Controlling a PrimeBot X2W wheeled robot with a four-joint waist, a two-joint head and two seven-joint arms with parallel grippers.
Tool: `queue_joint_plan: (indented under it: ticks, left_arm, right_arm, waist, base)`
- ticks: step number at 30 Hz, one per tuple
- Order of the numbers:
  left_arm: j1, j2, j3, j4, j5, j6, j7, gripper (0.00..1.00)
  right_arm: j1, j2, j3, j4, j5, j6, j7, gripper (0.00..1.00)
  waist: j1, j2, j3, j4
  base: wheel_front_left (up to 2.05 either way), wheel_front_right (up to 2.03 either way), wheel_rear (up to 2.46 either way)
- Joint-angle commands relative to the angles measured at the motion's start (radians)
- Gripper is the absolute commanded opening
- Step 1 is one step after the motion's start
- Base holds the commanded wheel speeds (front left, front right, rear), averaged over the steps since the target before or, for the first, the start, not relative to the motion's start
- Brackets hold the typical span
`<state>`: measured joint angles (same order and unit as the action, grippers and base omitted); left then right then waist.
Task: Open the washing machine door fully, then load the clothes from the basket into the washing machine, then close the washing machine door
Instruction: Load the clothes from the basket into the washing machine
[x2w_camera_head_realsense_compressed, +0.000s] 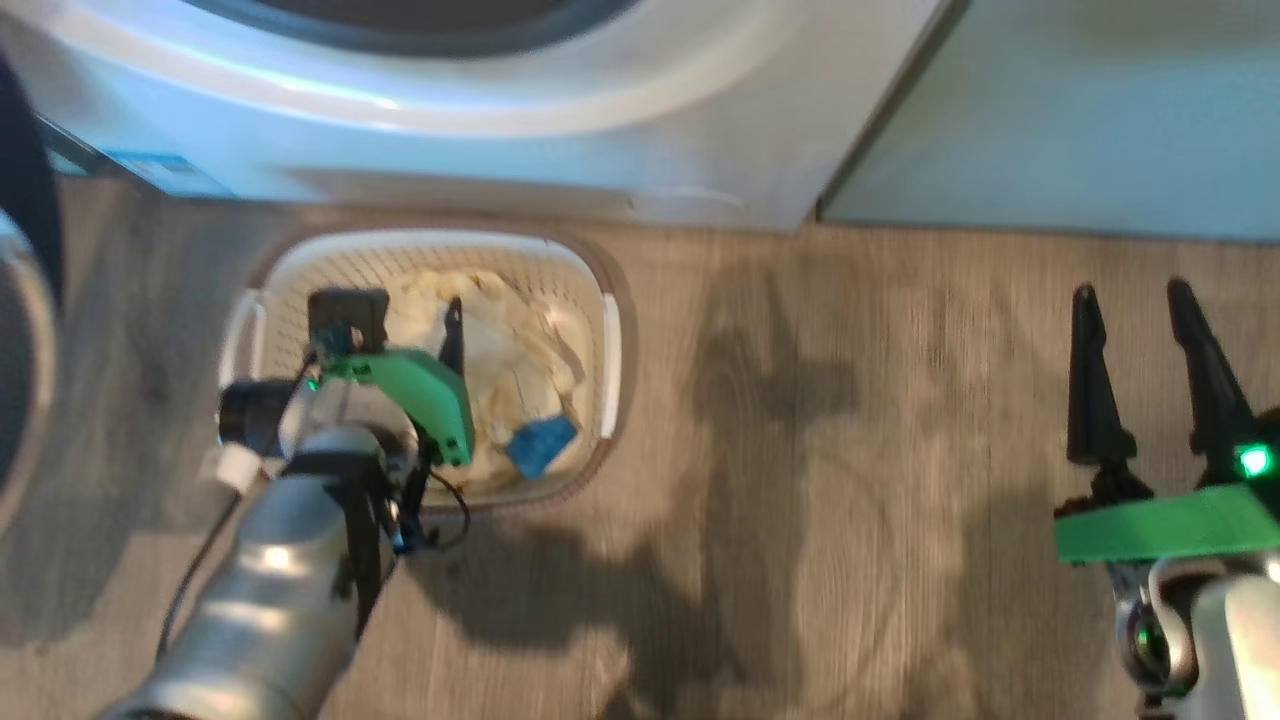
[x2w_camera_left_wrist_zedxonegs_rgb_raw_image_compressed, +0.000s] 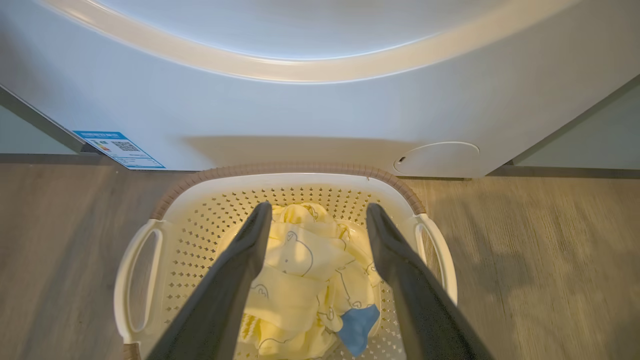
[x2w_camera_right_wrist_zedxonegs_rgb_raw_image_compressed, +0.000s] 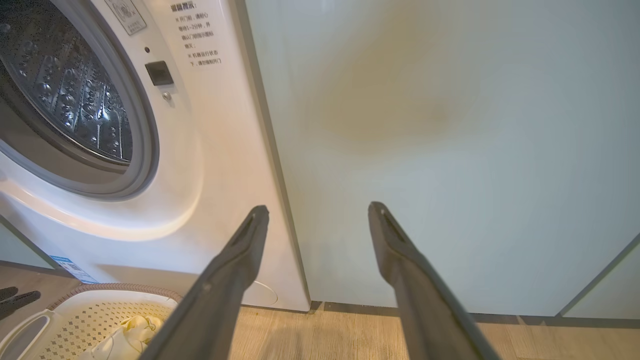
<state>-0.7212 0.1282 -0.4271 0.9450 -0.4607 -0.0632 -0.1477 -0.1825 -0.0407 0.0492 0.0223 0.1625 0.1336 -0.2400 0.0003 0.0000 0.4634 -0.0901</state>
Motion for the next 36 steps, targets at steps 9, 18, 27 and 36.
queue_joint_plan:
  ticks: [9,18,27,36]
  left_arm:
    - [-0.152,0.034,0.009,0.17,-0.03,-0.053,0.02,1.0]
    - [-0.234,0.054,-0.005,0.256,-0.061,-0.065,0.061,1.0]
    - [-0.287,0.074,-0.047,0.266,-0.124,-0.067,0.151,1.0]
    - [-0.342,0.127,-0.093,0.294,-0.127,-0.064,0.129,1.0]
  right_arm:
    - [-0.089,-0.009,0.046,-0.022,0.026,-0.003,-0.02,1.0]
    - [-0.127,-0.009,0.055,-0.05,0.037,-0.003,-0.022,1.0]
    - [-0.154,-0.009,0.06,-0.072,0.047,-0.003,-0.022,1.0]
    - [-0.158,-0.009,0.072,-0.085,0.069,-0.003,-0.022,1.0]
  waist:
    - [-0.0003,0.0,0.195,-0.063]
    - [-0.0003,0.0,0.305,-0.083]
    - [-0.0003,0.0,0.407,-0.103]
    - [-0.0003,0.0,0.472,-0.124]
  base:
    - [0.0,0.0,0.0]
    - [0.0,0.0,0.0]
    - [0.0,0.0,0.0]
    - [0.0,0.0,0.0]
